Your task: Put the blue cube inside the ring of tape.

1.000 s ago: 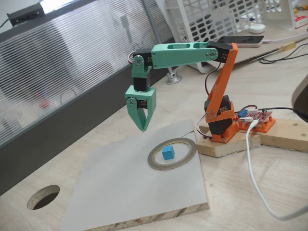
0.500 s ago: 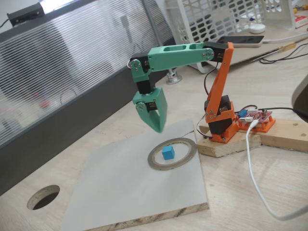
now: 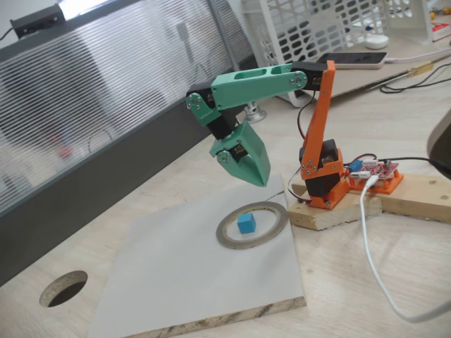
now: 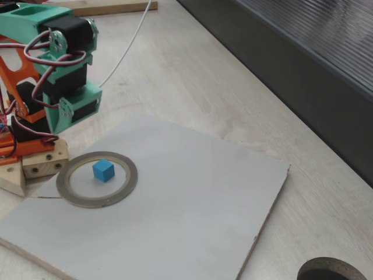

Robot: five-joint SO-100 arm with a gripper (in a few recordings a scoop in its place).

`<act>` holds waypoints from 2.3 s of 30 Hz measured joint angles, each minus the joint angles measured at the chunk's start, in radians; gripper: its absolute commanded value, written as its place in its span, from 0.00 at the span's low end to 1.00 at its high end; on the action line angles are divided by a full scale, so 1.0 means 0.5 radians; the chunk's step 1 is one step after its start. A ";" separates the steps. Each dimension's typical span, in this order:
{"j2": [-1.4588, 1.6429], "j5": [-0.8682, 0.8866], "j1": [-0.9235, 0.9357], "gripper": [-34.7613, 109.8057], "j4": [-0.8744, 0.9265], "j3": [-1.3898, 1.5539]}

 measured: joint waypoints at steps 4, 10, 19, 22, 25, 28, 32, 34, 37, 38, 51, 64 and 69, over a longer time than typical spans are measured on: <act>-0.080 0.006 0.000 0.24 0.003 0.052; -0.086 0.006 0.000 0.24 0.003 0.245; 0.436 0.006 0.000 0.24 0.003 0.503; 0.515 0.006 -0.003 0.24 0.003 0.574; 0.549 0.006 0.000 0.24 0.003 0.583; 0.571 0.006 0.000 0.24 0.003 0.583; 0.571 0.003 0.000 0.24 0.003 0.583; 0.571 0.003 0.000 0.24 0.003 0.583; 0.571 0.003 0.000 0.24 0.003 0.583; 0.571 0.003 0.000 0.24 0.003 0.583; 0.565 0.003 0.000 0.24 -0.117 0.592; 0.565 0.003 0.000 0.24 -0.153 0.592; 0.565 0.003 0.000 0.24 -0.156 0.592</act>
